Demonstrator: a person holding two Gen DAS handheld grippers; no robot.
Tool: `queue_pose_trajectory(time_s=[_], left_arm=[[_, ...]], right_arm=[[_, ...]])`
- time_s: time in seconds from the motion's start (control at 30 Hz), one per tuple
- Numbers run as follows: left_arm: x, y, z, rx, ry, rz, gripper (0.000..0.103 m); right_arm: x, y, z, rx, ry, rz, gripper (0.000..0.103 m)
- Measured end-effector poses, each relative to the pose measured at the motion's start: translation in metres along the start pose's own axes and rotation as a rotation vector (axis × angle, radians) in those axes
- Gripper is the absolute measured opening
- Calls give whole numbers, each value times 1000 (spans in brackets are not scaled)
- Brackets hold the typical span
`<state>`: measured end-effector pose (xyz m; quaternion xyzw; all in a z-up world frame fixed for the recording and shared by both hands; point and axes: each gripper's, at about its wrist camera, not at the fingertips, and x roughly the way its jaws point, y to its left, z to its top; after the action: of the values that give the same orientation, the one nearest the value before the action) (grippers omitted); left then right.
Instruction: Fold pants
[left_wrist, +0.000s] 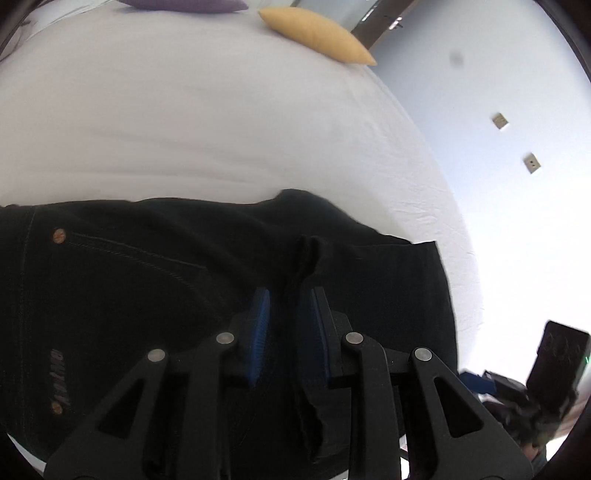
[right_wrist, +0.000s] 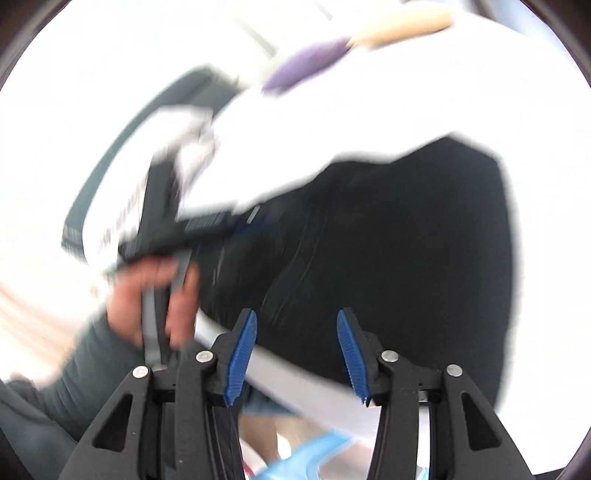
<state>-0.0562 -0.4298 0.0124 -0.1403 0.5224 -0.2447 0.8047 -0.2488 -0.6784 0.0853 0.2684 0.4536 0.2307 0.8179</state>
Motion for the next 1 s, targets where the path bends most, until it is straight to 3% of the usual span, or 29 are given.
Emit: queue_pose_trajectory(time_s=[0.07, 0.13, 0.27, 0.37, 0.43, 0.47, 0.5, 0.63, 0.7, 0.77, 0.87, 0.93, 1.0], left_arm=[[11, -29, 2, 55, 22, -82, 21], [29, -53, -10, 115, 52, -128, 21], [72, -71, -32, 123, 161, -113, 21], [72, -69, -47, 118, 143, -126, 21], [64, -65, -56, 98, 136, -143, 21], [60, -60, -59, 84, 128, -155, 21], [58, -59, -63, 74, 120, -166, 21], [52, -59, -76, 43, 99, -180, 21], [52, -61, -78, 43, 95, -177, 21], [58, -65, -76, 30, 91, -177, 21], [56, -69, -77, 16, 87, -175, 21], [50, -71, -81, 18, 80, -172, 21], [42, -65, -88, 24, 77, -166, 21]], right_arm=[[-11, -30, 20, 92, -51, 5, 50], [-15, -56, 39, 176, -105, 85, 50], [3, -99, 68, 286, -122, 165, 50], [32, -137, 80, 369, -75, 146, 48], [45, -157, 86, 407, -66, 72, 31], [48, -170, 89, 432, -70, 73, 12], [50, -179, 90, 451, -87, 68, 0], [32, -189, 94, 476, -126, 3, 3], [13, -169, 91, 431, -133, 47, 29], [-9, -140, 78, 355, -141, 123, 40], [-20, -103, 42, 279, -70, 174, 42], [-19, -106, 12, 314, -30, 198, 42], [-5, -119, -19, 358, 29, 148, 37]])
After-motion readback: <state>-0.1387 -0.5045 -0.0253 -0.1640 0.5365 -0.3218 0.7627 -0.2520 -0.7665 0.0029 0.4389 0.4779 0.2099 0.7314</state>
